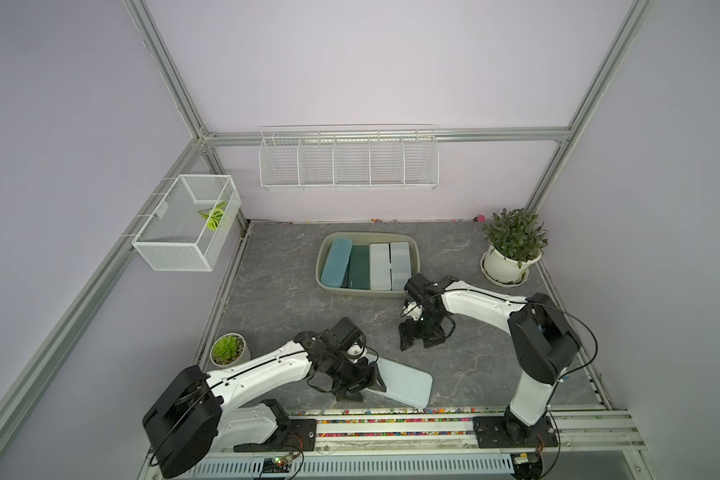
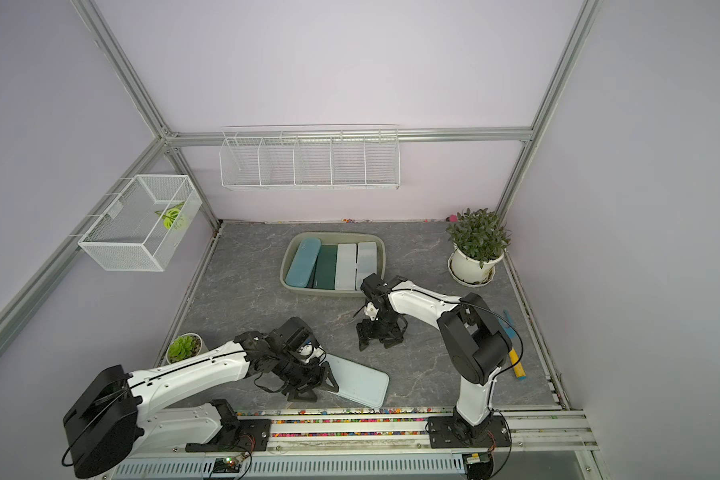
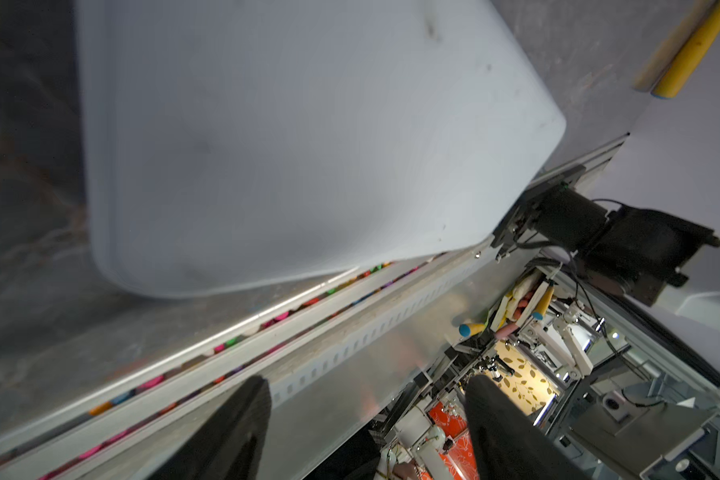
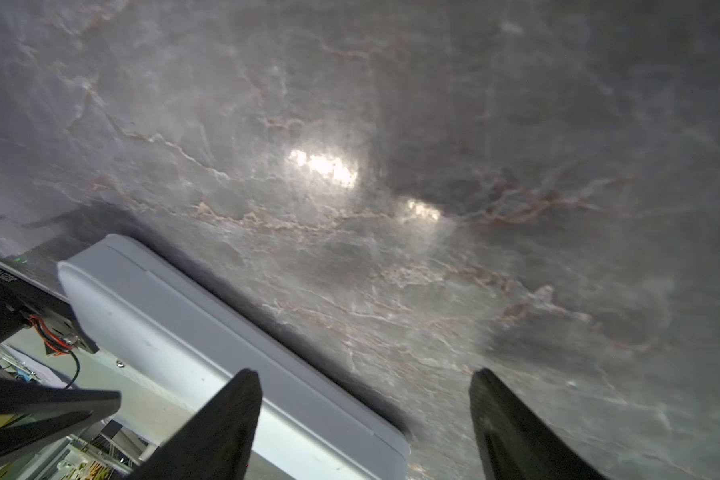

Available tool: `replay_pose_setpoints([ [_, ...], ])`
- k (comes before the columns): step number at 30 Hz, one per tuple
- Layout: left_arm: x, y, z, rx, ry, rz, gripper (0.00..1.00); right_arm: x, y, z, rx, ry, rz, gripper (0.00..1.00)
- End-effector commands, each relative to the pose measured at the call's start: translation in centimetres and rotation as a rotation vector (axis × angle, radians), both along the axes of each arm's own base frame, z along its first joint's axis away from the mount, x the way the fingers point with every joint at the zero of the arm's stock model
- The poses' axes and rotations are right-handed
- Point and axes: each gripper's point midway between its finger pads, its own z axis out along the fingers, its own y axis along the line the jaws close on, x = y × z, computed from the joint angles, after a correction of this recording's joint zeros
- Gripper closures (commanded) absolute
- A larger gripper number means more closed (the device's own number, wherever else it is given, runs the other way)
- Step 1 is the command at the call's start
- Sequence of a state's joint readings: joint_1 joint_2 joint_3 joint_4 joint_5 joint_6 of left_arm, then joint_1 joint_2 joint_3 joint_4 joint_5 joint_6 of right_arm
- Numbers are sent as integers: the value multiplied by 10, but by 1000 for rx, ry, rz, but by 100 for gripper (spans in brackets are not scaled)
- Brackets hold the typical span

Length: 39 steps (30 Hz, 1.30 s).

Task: Put the pencil case into the storage box
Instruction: Pick up the pencil case from the center of the board.

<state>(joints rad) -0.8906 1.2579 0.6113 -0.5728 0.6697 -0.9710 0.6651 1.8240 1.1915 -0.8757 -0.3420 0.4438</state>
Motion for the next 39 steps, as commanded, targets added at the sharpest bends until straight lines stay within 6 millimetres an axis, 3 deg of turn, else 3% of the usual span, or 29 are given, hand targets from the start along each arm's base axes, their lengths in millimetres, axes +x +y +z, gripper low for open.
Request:
replay_pose_setpoints([
  [1,23,-19,-6,-15,-80,17,23,-4,2,1,-1,19,12,16],
  [8,28,-27,-30,51,-92,-30,25,-8,2,5,5,32,25,16],
  [11,49,-21,-36,122,-161,-5,27,-12,2,3,14,52,38,16],
  [18,124,-15,-32,137,-294,100,29,-25,2,-7,31,110,54,16],
  [22,147,-22,-35,125,-298,86,29,-32,6,-12,54,149,55,17],
  [26,135,-20,-20,111,-285,35,29,-40,7,-9,80,172,73,18],
  [32,77,11,4,105,-221,-44,28,-55,7,-3,126,211,90,20],
  [35,62,11,3,92,-194,-60,29,-59,10,-6,147,227,92,23],
  [39,65,-4,-14,76,-170,-64,35,-62,17,-14,166,251,85,34],
])
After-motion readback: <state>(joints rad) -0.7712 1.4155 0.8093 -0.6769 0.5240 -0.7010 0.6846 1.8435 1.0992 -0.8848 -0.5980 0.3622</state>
